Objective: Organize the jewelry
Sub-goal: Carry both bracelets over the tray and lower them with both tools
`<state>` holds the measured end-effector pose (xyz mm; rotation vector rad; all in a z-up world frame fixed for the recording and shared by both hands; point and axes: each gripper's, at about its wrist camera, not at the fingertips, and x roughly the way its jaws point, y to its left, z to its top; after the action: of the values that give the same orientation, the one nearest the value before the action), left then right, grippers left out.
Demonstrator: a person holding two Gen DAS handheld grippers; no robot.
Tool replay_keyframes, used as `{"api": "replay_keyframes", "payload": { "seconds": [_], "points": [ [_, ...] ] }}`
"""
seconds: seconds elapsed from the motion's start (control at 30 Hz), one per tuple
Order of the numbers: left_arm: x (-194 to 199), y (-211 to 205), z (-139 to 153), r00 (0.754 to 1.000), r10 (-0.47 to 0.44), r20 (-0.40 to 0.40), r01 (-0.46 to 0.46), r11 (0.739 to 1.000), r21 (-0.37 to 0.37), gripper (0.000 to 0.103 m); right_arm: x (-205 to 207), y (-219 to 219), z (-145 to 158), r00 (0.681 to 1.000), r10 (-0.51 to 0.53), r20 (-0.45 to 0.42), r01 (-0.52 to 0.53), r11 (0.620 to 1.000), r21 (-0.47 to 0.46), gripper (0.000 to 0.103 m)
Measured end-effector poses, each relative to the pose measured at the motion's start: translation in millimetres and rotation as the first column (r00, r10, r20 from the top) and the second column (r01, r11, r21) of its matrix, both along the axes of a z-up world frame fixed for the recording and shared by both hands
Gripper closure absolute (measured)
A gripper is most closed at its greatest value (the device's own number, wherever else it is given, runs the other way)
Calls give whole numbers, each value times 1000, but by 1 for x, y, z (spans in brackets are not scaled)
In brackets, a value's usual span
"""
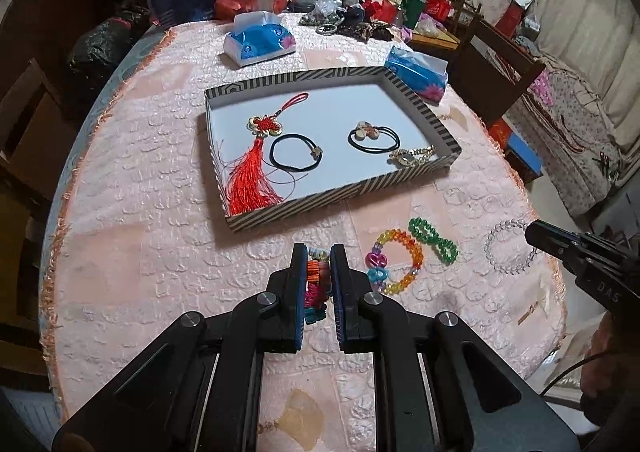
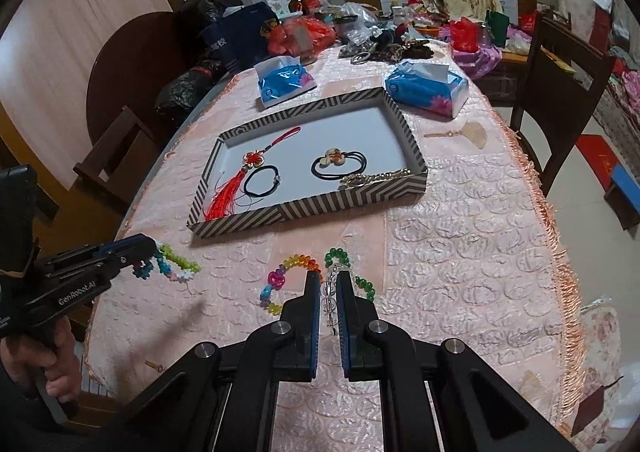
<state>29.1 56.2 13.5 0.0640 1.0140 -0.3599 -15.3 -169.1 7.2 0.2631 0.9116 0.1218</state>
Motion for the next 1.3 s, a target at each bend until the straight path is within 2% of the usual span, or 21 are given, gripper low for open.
{"api": "replay_keyframes", "payload": {
  "seconds": [0.4, 0.73, 0.9, 1.07, 1.3],
  "points": [
    [20, 4, 13, 1000, 3, 21, -1, 997, -73, 93, 23, -7, -2, 1000, 20, -5, -20, 1000, 2, 96],
    [78, -5, 32, 997, 19, 75, -13, 996, -85, 93, 75, -20, 7, 999, 43, 15, -43, 999, -17, 96],
    [117, -16, 20, 998, 19, 58, -14, 996, -87, 93, 111, -22, 11, 997, 69, 29, -68, 997, -23, 96],
    [152, -28, -4, 999, 22, 31, -19, 994, -109, 93, 149, -21, 3, 996, 87, 33, -86, 996, -6, 96],
    [175, -51, -13, 1000, -21, 19, 24, 981, -193, 93, 191, -19, -24, 996, 88, 1, -88, 996, 18, 96]
  ]
}}
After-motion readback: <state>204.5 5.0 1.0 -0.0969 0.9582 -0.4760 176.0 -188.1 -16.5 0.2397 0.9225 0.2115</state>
